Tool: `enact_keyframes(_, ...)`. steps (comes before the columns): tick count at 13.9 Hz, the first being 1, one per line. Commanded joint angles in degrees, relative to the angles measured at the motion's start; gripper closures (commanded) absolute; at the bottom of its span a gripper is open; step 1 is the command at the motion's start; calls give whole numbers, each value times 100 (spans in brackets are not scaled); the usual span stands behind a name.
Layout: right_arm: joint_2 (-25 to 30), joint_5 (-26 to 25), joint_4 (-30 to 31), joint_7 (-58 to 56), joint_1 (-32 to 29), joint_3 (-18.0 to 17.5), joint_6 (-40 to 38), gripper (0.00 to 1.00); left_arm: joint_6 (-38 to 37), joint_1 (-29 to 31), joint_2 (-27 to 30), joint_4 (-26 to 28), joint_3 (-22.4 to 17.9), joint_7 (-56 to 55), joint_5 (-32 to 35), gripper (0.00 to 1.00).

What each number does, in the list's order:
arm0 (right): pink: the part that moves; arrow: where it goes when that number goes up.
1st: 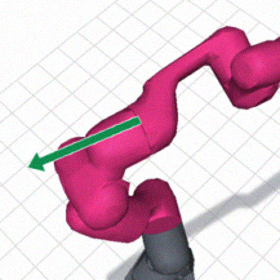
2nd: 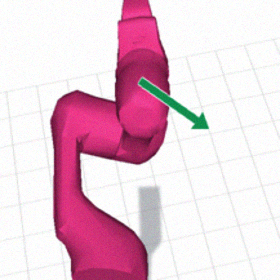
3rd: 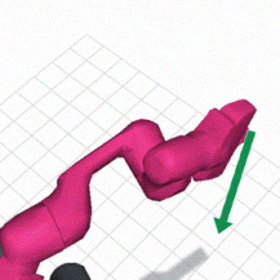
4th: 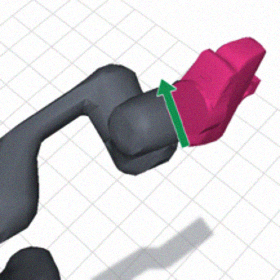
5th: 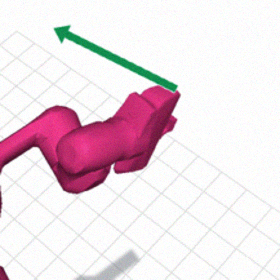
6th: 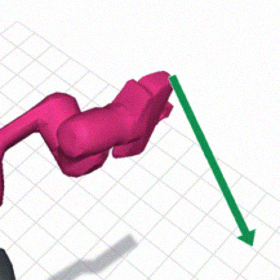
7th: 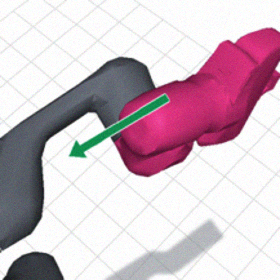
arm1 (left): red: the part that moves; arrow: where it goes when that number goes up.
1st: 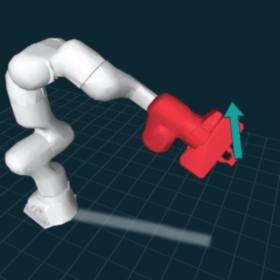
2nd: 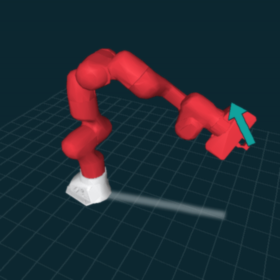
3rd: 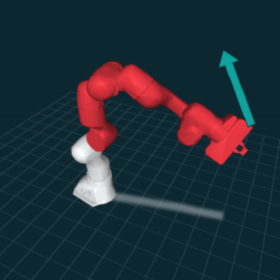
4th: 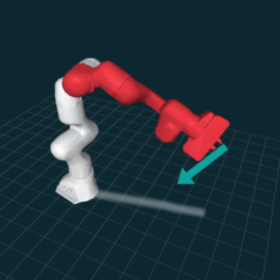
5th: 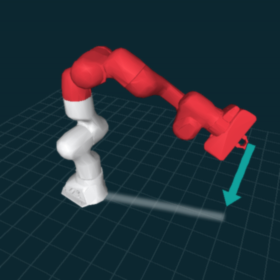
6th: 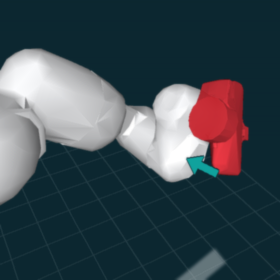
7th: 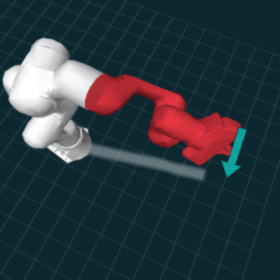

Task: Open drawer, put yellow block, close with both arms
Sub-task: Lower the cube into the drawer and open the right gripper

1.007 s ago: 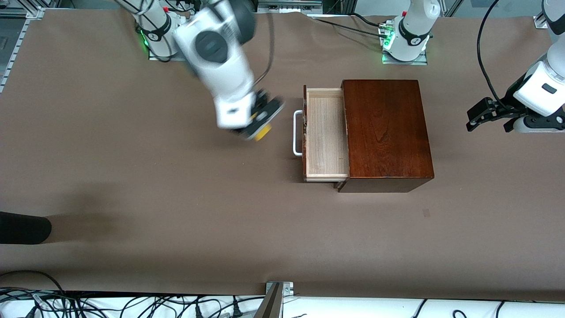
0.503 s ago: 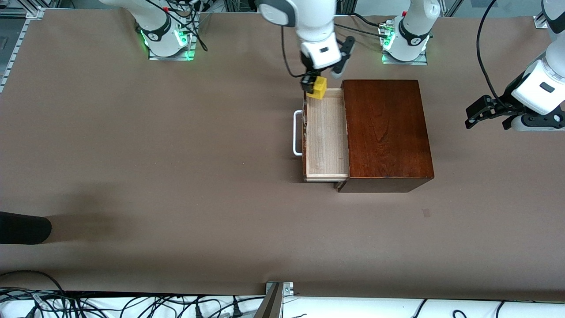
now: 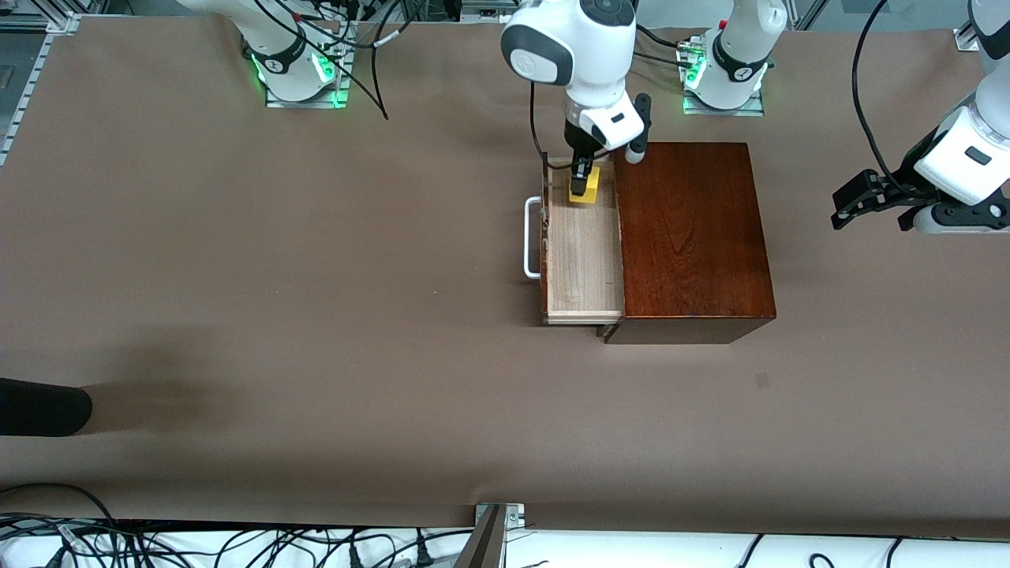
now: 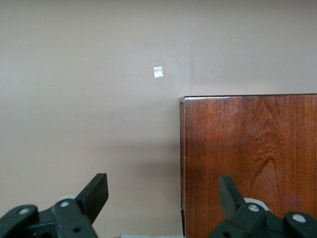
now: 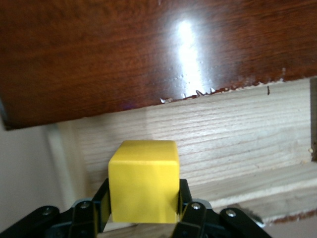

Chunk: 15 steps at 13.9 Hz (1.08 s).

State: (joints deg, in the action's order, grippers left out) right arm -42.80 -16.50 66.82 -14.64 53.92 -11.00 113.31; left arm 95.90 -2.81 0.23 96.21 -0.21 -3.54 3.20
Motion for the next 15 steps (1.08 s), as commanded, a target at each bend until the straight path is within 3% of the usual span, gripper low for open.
enact_keyframes(1,-202,-152,-257,-591,-13,27,7,100,-89,26,56,-41,12,91,-83,0)
enact_keyframes(6,-352,-161,-327,-1251,-57,194,24,100,-89,26,56,-41,12,91,-83,0)
enact_keyframes(15,-554,-152,-345,-1305,-118,291,174,100,-98,26,47,-41,12,91,-83,0)
